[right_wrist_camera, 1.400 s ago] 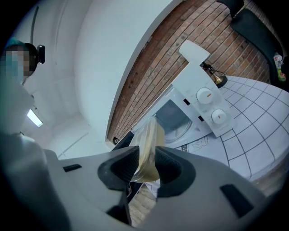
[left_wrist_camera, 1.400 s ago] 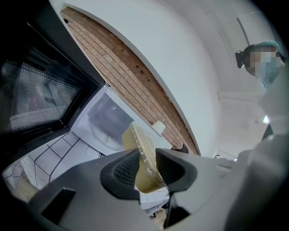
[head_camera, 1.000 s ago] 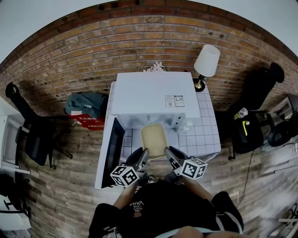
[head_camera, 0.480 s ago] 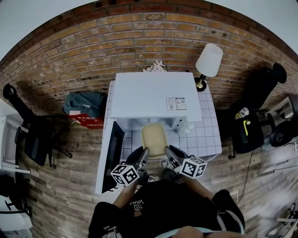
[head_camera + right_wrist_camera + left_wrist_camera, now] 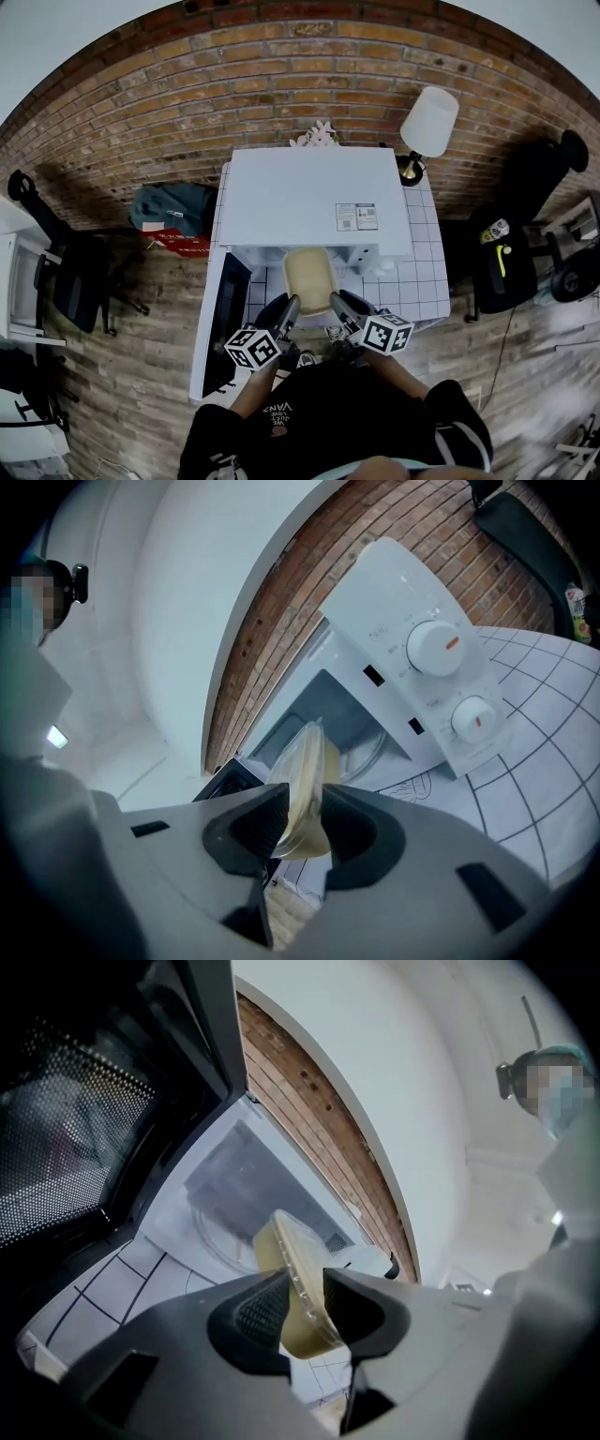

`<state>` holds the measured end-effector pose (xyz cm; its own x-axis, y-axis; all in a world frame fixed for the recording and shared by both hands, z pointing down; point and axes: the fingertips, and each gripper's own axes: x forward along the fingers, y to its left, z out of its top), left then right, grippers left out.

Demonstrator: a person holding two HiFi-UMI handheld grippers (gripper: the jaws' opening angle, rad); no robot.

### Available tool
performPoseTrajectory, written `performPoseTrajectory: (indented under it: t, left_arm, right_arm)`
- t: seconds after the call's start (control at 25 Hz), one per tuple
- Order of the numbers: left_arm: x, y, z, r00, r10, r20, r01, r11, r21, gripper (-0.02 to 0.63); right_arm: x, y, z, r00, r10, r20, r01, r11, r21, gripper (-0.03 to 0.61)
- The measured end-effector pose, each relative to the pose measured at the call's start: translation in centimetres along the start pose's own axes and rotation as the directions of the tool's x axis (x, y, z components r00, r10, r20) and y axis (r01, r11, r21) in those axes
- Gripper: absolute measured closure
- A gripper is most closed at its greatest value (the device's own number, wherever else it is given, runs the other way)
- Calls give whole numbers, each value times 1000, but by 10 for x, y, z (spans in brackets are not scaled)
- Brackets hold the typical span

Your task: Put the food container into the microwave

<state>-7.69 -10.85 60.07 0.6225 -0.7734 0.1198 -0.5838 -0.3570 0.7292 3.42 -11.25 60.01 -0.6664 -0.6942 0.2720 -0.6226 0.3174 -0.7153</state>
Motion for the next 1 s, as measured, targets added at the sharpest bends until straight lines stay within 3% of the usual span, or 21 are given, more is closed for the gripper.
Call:
performPoseTrajectory:
  t: [1.0]
  left_arm:
    - [28,51,-2,995,97,-11,-98,995,-23,499]
  right_arm:
    - [44,-35,-9,998,-66,-8,66,998,1,479]
